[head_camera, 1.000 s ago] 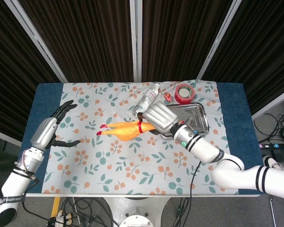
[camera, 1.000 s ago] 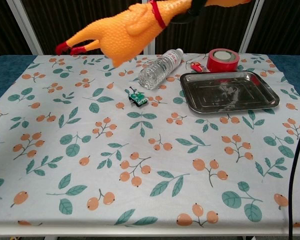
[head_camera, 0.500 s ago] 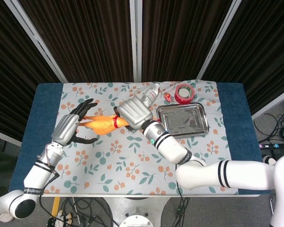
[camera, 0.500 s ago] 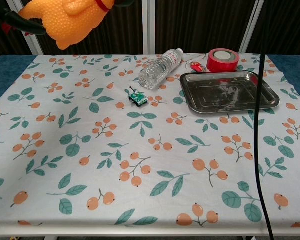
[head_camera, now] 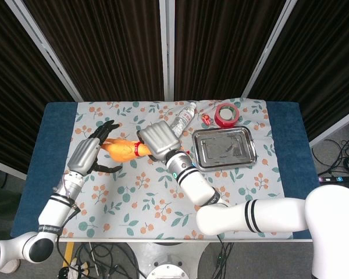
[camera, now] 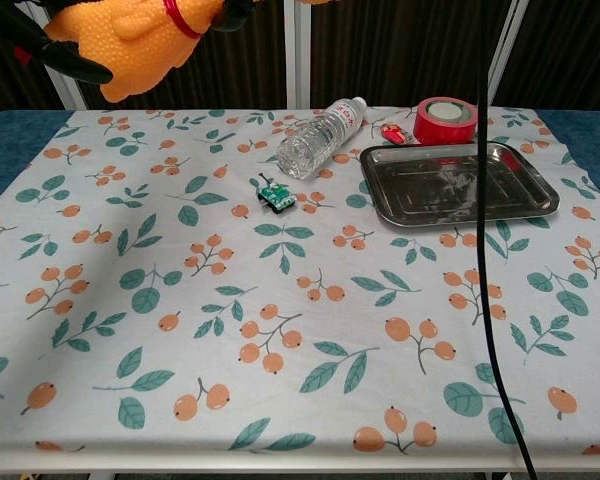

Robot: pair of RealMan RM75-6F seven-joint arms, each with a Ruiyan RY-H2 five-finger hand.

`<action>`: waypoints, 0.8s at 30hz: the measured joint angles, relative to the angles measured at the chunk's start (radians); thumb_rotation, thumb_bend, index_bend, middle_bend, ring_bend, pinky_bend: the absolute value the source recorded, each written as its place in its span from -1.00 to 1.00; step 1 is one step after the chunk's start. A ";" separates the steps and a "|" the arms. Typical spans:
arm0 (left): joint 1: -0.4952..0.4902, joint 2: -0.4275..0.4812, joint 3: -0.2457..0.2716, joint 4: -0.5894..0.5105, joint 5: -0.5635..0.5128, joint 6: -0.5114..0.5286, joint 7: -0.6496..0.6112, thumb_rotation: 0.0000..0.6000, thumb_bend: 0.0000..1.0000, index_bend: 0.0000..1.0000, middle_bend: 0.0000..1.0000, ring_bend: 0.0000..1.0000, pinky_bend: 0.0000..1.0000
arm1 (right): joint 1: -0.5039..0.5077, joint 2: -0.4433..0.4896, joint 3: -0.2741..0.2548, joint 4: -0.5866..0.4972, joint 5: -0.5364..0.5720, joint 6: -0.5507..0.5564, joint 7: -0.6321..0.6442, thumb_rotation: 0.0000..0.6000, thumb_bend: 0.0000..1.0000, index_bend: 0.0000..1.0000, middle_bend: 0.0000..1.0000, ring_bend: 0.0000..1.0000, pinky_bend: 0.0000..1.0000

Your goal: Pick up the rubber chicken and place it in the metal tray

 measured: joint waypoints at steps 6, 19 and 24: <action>-0.022 -0.010 -0.004 0.005 -0.090 -0.001 0.044 1.00 -1.00 -0.71 -0.76 -0.83 -0.60 | 0.003 -0.014 0.012 0.002 0.031 0.008 0.005 1.00 -0.17 0.86 0.61 0.63 1.00; -0.062 -0.045 -0.013 0.037 -0.189 0.016 0.088 0.85 -0.94 -0.39 -0.39 -0.48 -0.34 | 0.014 -0.057 0.021 0.018 0.048 0.040 -0.023 1.00 -0.16 0.86 0.61 0.63 1.00; -0.062 -0.078 -0.009 0.077 -0.178 0.045 0.094 0.25 -0.49 0.08 0.05 -0.04 0.10 | 0.011 -0.061 0.020 0.021 0.057 0.037 -0.032 1.00 -0.16 0.87 0.62 0.64 1.00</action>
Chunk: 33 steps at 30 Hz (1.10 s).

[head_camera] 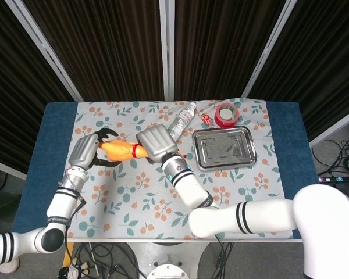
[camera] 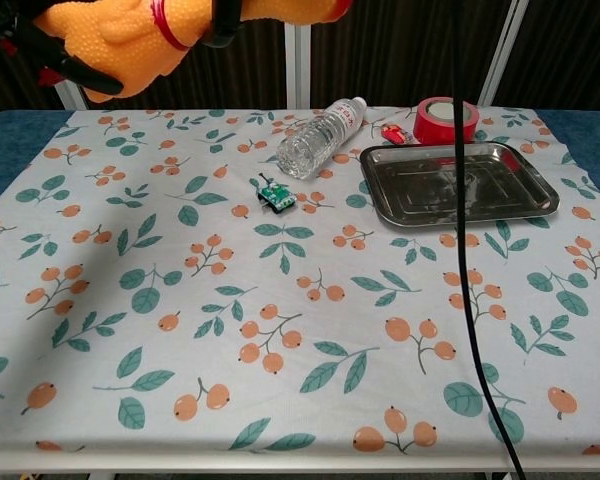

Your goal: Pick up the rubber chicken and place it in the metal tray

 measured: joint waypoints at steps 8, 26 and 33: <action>0.001 -0.040 0.012 0.059 0.015 0.008 0.006 0.33 -0.13 0.56 0.54 0.39 0.52 | -0.009 -0.001 -0.003 -0.002 0.001 -0.008 -0.008 1.00 -0.16 0.87 0.62 0.64 1.00; 0.023 -0.030 0.017 0.053 0.037 -0.022 -0.033 0.01 -0.89 -0.73 -0.78 -0.89 -0.56 | -0.024 -0.045 -0.001 0.061 -0.017 0.022 -0.025 1.00 -0.15 0.87 0.62 0.64 1.00; 0.034 -0.048 0.024 0.054 0.101 0.014 -0.026 0.05 -0.89 -0.73 -0.79 -0.92 -0.62 | -0.019 -0.064 0.011 0.072 -0.001 0.019 -0.041 1.00 -0.15 0.87 0.62 0.64 1.00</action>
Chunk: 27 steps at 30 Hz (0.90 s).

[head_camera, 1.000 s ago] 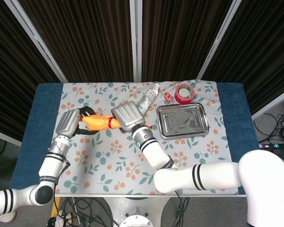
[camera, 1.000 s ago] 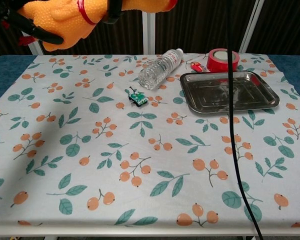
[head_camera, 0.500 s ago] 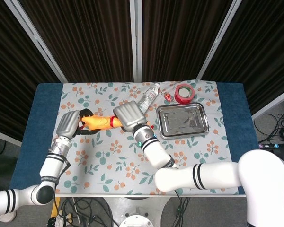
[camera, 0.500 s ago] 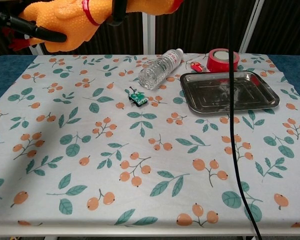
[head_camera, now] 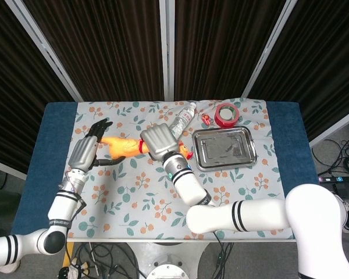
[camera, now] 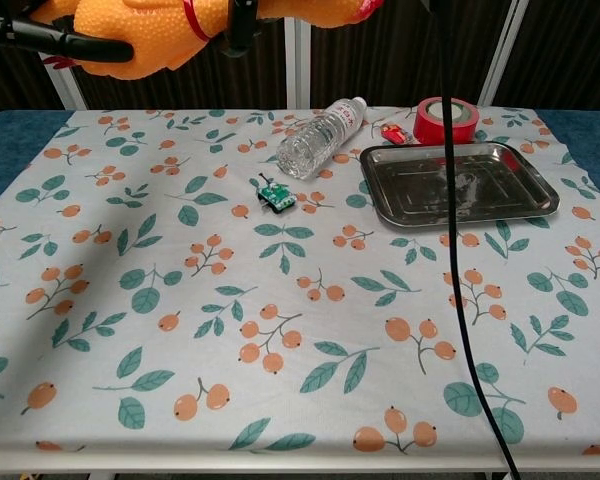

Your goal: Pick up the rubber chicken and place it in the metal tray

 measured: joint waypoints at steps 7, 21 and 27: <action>-0.007 -0.017 0.016 0.026 0.010 0.024 0.074 0.32 -0.89 -0.73 -0.85 -0.94 -0.63 | 0.003 -0.002 0.007 0.002 0.016 0.003 -0.022 1.00 -0.15 0.87 0.62 0.66 1.00; 0.002 -0.038 0.027 0.023 0.046 0.058 0.123 0.50 -0.90 -0.73 -0.88 -0.96 -0.67 | 0.008 -0.020 0.011 0.015 0.035 0.006 -0.058 1.00 -0.15 0.87 0.62 0.66 1.00; 0.000 -0.030 0.023 0.010 0.041 0.037 0.123 0.56 -0.90 -0.73 -0.88 -0.96 -0.67 | 0.012 -0.032 0.014 0.024 0.038 0.015 -0.073 1.00 -0.15 0.87 0.62 0.66 1.00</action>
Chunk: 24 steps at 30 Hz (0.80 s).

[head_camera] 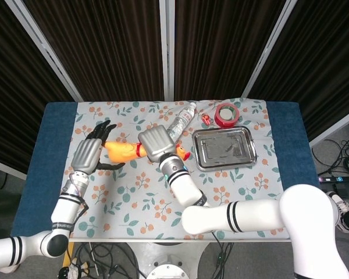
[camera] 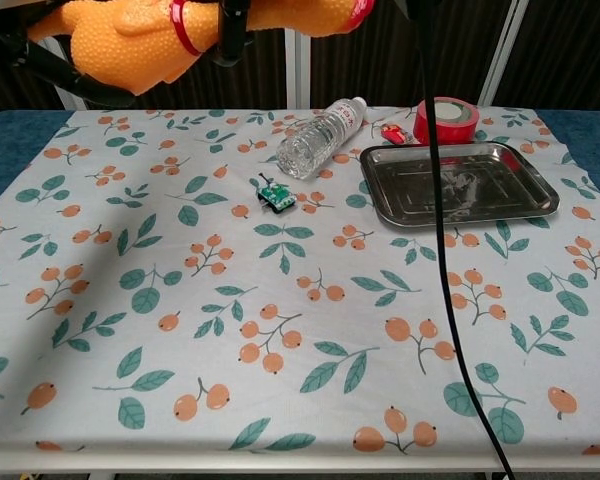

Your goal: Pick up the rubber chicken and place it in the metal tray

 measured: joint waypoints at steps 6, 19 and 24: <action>-0.006 0.020 -0.002 -0.013 -0.034 -0.043 -0.003 0.64 -0.89 -0.63 -0.73 -0.87 -0.62 | -0.001 -0.005 0.003 0.002 0.002 0.004 -0.011 1.00 -0.15 0.87 0.62 0.66 1.00; 0.006 -0.030 -0.027 0.048 -0.020 -0.009 -0.064 0.40 -0.16 0.34 0.32 0.12 0.11 | -0.011 -0.004 0.000 -0.016 -0.005 0.005 -0.026 1.00 -0.15 0.87 0.62 0.66 1.00; 0.009 -0.053 -0.032 0.082 -0.001 0.002 -0.077 0.68 0.02 0.61 0.60 0.38 0.26 | -0.014 -0.003 -0.003 -0.029 -0.010 0.006 -0.030 1.00 -0.14 0.87 0.62 0.66 1.00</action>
